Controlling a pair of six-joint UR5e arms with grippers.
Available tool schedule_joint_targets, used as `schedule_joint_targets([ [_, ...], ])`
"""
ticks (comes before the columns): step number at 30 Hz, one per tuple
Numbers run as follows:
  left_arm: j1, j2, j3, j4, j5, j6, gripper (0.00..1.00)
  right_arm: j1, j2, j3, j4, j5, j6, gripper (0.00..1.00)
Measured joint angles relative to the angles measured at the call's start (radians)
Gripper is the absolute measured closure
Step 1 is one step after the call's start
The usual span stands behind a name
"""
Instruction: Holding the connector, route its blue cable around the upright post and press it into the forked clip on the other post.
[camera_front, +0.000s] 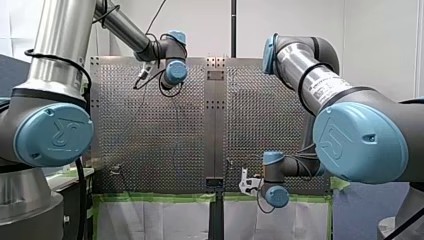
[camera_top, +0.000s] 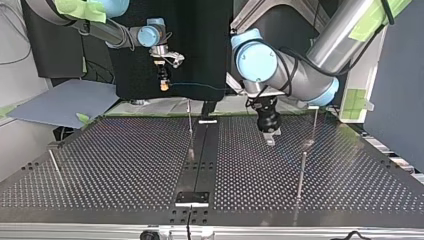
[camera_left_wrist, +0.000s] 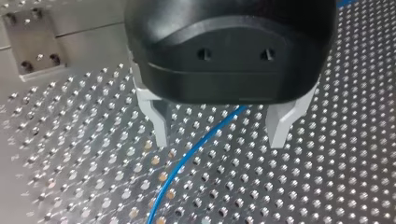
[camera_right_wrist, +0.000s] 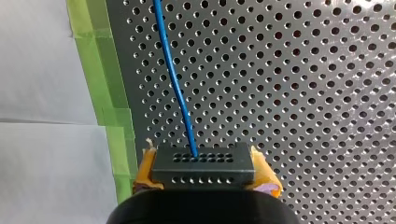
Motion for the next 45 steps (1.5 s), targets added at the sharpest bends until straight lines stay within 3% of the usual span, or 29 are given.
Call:
schedule_joint_targets([
  [30, 0.058, -0.028, 0.086, -0.002, 0.068, 0.003, 0.00, 0.000, 0.000, 0.000, -0.005, -0.003, 0.000, 1.00],
  [36, 0.055, -0.040, 0.130, -0.030, 0.071, -0.002, 0.00, 0.000, 0.000, 0.000, -0.006, -0.003, 0.001, 1.00],
  [45, 0.041, -0.102, 0.207, -0.103, 0.062, -0.007, 0.00, 0.000, 0.000, 0.000, -0.007, -0.003, 0.002, 1.00],
])
